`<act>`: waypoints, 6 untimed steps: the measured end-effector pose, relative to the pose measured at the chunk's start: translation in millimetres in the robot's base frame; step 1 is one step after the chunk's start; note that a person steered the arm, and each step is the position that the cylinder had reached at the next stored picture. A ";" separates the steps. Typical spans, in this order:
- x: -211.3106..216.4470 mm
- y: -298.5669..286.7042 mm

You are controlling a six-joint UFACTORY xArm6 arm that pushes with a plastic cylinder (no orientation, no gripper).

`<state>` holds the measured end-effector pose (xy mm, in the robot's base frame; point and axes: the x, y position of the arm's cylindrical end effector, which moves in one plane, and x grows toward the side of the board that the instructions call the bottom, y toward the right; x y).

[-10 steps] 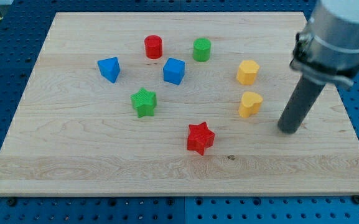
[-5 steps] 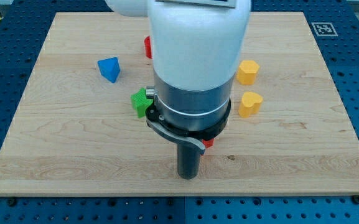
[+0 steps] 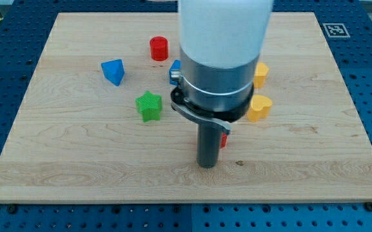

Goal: Push the red star in between the green star and the heart

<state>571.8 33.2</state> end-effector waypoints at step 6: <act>-24.6 -3.1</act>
